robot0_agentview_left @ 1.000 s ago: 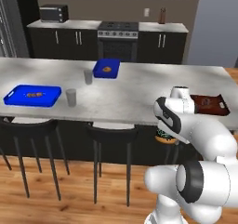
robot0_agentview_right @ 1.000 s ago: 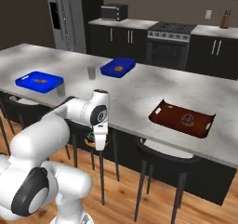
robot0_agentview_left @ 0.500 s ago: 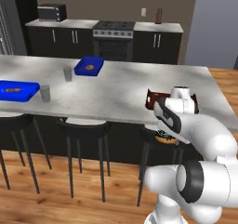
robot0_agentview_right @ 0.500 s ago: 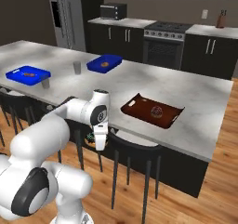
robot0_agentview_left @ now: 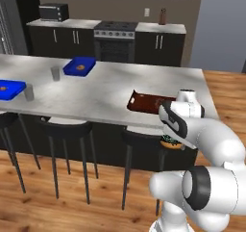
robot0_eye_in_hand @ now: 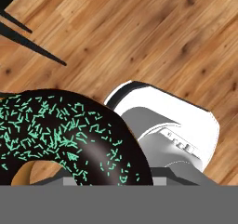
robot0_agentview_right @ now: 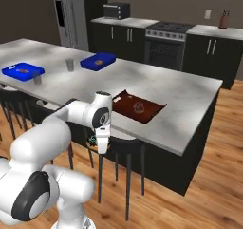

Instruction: Take the cake and donut from the fridge and place them on the empty tray on the dining counter.

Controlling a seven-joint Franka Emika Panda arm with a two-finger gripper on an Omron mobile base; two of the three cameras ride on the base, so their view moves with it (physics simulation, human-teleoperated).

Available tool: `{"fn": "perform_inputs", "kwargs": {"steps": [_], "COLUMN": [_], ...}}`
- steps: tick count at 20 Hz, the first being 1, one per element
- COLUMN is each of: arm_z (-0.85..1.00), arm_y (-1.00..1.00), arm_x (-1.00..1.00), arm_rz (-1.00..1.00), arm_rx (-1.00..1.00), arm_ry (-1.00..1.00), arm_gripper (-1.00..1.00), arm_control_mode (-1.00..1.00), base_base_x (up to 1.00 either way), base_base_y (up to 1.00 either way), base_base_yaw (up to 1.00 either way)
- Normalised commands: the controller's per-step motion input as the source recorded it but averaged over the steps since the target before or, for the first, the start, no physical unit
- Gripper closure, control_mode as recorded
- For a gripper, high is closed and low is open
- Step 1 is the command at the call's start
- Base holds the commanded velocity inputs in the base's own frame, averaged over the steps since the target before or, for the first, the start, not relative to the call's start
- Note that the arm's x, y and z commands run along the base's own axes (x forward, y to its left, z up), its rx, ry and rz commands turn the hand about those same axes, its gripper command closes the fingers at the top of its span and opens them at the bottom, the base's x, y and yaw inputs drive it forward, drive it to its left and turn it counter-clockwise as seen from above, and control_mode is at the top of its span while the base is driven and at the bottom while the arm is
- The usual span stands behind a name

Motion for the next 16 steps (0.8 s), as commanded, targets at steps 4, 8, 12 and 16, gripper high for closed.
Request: {"fn": "perform_inputs", "kwargs": {"steps": [4,8,12,16], "arm_z": [0.0,0.0,0.0,0.0], "arm_y": [0.0,0.0,0.0,0.0], "arm_x": [0.0,0.0,0.0,0.0], "arm_rz": [0.0,0.0,0.0,0.0], "arm_rx": [0.0,0.0,0.0,0.0], "arm_ry": [0.0,0.0,0.0,0.0], "arm_gripper": [1.0,1.0,1.0,1.0], "arm_control_mode": [1.0,1.0,1.0,1.0], "base_base_x": [0.0,0.01,0.11,0.24], "base_base_y": [-0.69,-0.63,-0.55,-0.49], "base_base_yaw": [0.11,0.11,0.09,0.08]}}
